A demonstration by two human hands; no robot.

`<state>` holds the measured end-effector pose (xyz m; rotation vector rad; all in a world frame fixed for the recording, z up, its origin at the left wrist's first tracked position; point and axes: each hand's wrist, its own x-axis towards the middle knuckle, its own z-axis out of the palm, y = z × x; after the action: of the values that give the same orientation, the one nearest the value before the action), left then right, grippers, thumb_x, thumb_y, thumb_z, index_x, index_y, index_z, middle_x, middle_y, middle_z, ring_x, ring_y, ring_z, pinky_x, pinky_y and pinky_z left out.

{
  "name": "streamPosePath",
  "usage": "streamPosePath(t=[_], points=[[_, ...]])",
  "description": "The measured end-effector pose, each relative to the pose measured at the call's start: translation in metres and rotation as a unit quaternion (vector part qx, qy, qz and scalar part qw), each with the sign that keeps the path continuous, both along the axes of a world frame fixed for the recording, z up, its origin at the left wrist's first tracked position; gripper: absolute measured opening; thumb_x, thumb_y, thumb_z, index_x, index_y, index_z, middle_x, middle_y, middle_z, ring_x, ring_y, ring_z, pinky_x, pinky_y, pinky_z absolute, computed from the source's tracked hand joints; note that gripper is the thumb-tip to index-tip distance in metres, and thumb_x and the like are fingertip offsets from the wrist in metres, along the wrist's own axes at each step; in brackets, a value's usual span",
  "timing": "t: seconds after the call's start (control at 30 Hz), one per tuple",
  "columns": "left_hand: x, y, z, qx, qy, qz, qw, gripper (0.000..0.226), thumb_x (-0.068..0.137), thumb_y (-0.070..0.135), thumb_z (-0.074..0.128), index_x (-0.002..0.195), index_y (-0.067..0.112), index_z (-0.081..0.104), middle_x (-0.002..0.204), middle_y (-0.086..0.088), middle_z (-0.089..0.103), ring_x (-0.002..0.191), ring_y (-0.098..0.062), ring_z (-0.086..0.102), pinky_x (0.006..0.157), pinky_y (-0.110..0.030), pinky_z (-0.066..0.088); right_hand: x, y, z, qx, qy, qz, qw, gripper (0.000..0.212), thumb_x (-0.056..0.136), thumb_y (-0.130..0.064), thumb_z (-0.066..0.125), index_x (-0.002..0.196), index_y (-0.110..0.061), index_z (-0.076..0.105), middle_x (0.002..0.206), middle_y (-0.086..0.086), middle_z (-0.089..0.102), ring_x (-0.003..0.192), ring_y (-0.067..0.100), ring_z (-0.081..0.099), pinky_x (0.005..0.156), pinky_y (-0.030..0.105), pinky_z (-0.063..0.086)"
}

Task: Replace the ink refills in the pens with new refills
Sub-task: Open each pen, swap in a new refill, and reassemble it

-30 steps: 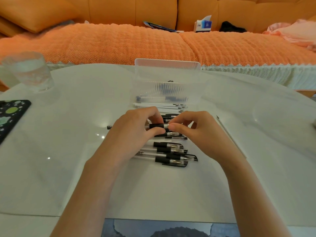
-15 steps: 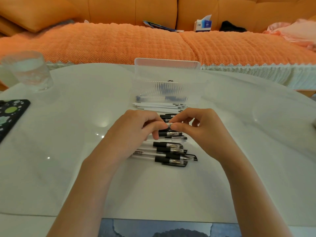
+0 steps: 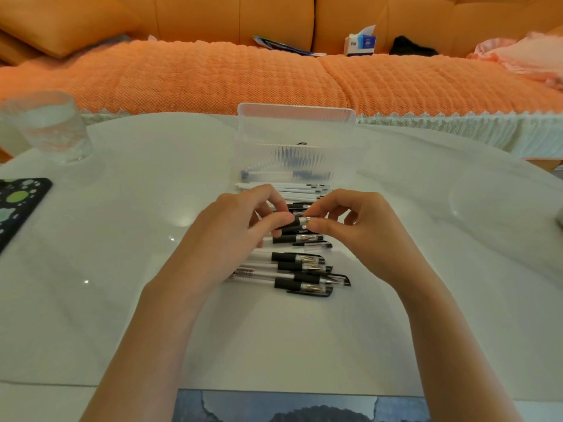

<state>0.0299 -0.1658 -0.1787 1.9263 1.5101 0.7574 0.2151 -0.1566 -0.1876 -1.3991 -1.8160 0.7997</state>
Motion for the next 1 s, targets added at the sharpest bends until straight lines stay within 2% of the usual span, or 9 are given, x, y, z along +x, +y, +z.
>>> streamPosePath(t=[0.13, 0.33, 0.53, 0.67, 0.9, 1.0], points=[[0.001, 0.002, -0.001, 0.014, 0.035, 0.003, 0.999, 0.027, 0.072, 0.035, 0.077, 0.085, 0.037, 0.054, 0.087, 0.02, 0.058, 0.073, -0.005, 0.054, 0.066, -0.022, 0.042, 0.001, 0.001, -0.001, 0.002, -0.004, -0.001, 1.0, 0.01, 0.08, -0.02, 0.073, 0.08, -0.03, 0.071, 0.079, -0.01, 0.067, 0.072, -0.002, 0.053, 0.062, 0.007, 0.039], [-0.003, 0.002, -0.003, -0.006, -0.002, -0.003, 1.0, 0.002, 0.087, 0.036, 0.061, 0.086, 0.035, 0.06, 0.073, 0.014, 0.067, 0.059, -0.003, 0.059, 0.059, -0.02, 0.039, 0.003, 0.001, -0.001, 0.005, -0.001, -0.01, 1.0, 0.008, 0.079, -0.018, 0.073, 0.08, -0.025, 0.072, 0.079, -0.009, 0.067, 0.07, -0.003, 0.053, 0.061, 0.007, 0.037], [-0.008, 0.003, -0.004, -0.017, -0.006, 0.008, 1.0, 0.002, 0.088, 0.036, 0.06, 0.087, 0.037, 0.062, 0.074, 0.014, 0.068, 0.061, -0.001, 0.059, 0.062, -0.02, 0.042, 0.008, 0.003, -0.003, 0.005, -0.019, -0.037, 0.999, 0.003, 0.081, -0.019, 0.072, 0.083, -0.022, 0.071, 0.07, -0.015, 0.062, 0.064, -0.005, 0.05, 0.058, 0.004, 0.037], [-0.013, 0.005, -0.006, -0.005, -0.016, 0.027, 0.999, 0.004, 0.086, 0.034, 0.063, 0.089, 0.036, 0.065, 0.078, 0.013, 0.066, 0.066, -0.004, 0.061, 0.066, -0.023, 0.046, 0.011, 0.003, -0.006, -0.018, -0.061, -0.04, 0.997, 0.002, 0.083, -0.025, 0.069, 0.084, -0.024, 0.07, 0.078, -0.014, 0.064, 0.07, 0.004, 0.053, 0.059, 0.004, 0.038], [-0.013, 0.004, -0.005, 0.002, -0.001, 0.039, 0.999, 0.007, 0.088, 0.035, 0.061, 0.094, 0.037, 0.065, 0.081, 0.016, 0.062, 0.067, -0.002, 0.061, 0.062, -0.021, 0.043, 0.012, 0.002, -0.008, -0.052, -0.106, -0.018, 0.993, 0.004, 0.08, -0.024, 0.072, 0.083, -0.025, 0.07, 0.071, -0.015, 0.061, 0.065, 0.004, 0.049, 0.06, 0.017, 0.037], [-0.011, 0.004, -0.004, -0.004, 0.004, 0.035, 0.999, 0.008, 0.089, 0.035, 0.06, 0.095, 0.037, 0.064, 0.083, 0.016, 0.062, 0.068, -0.002, 0.062, 0.064, -0.022, 0.045, 0.009, 0.003, -0.009, -0.059, -0.111, -0.009, 0.992, 0.008, 0.08, -0.022, 0.073, 0.087, -0.025, 0.07, 0.071, -0.015, 0.06, 0.064, 0.005, 0.047, 0.057, 0.011, 0.037]])
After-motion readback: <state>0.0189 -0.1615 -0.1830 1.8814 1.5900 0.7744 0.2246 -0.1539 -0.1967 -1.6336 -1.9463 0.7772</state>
